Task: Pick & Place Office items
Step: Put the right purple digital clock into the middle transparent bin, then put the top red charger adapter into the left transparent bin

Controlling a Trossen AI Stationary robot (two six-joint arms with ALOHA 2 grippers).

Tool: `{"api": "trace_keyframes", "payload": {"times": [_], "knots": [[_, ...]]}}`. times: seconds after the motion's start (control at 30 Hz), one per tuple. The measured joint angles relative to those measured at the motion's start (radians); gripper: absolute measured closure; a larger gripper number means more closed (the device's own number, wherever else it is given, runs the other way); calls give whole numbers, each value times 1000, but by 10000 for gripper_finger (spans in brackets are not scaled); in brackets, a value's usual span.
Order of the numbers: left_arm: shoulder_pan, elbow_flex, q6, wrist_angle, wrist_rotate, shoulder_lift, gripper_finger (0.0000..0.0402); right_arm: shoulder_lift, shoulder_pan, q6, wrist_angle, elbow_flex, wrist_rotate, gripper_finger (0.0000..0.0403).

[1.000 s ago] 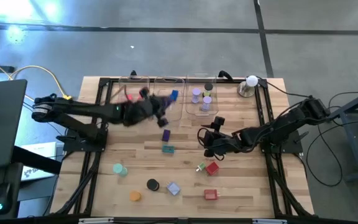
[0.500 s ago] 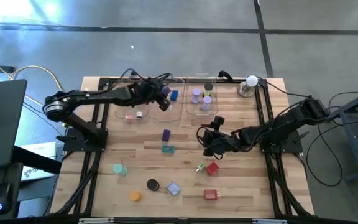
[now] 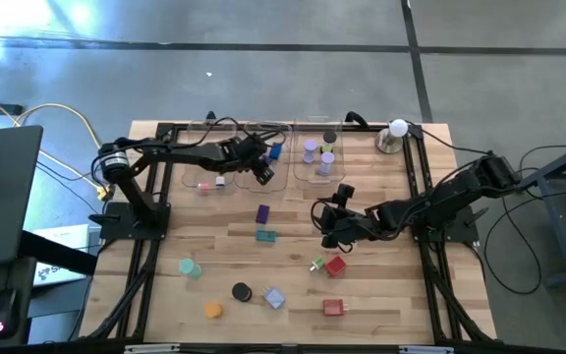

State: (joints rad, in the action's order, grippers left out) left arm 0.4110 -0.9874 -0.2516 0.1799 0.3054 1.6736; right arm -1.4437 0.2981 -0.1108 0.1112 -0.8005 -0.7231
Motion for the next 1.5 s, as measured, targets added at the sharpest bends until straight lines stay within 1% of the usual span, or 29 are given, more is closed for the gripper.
{"api": "trace_keyframes", "payload": {"times": [0.07,0.2,0.3,0.37,0.53,0.7,0.8,0.87,0.9,0.97,1.1,1.27,1.37,1.5], "knots": [[0,0,0,-5,0,9,169,0,1,0,1,0,0,164],[0,0,26,-11,4,8,163,0,1,-1,5,0,1,163],[-6,0,70,-13,11,-23,162,0,1,-1,7,0,0,163],[-19,0,72,-13,13,-49,161,0,1,-1,6,0,0,163],[-75,-1,105,-12,11,-138,161,0,1,0,6,0,0,163],[-144,-2,105,3,11,-212,160,13,17,18,7,0,-2,163],[-191,-2,93,31,10,-236,160,49,31,32,22,1,7,163],[-221,-1,67,61,10,-246,160,83,38,28,35,0,37,163],[-238,-1,55,65,10,-247,160,100,42,25,55,0,60,163],[-270,-2,44,73,10,-247,160,144,42,7,67,1,142,163],[-331,-1,70,77,15,-247,160,246,23,-21,71,-2,356,163],[-408,-1,79,78,74,-247,160,339,-2,-53,71,-13,610,163],[-443,-1,70,81,83,-247,160,371,-7,-52,105,-14,755,163],[-485,-1,63,84,84,-247,160,377,-5,-48,159,-14,878,163]]}}
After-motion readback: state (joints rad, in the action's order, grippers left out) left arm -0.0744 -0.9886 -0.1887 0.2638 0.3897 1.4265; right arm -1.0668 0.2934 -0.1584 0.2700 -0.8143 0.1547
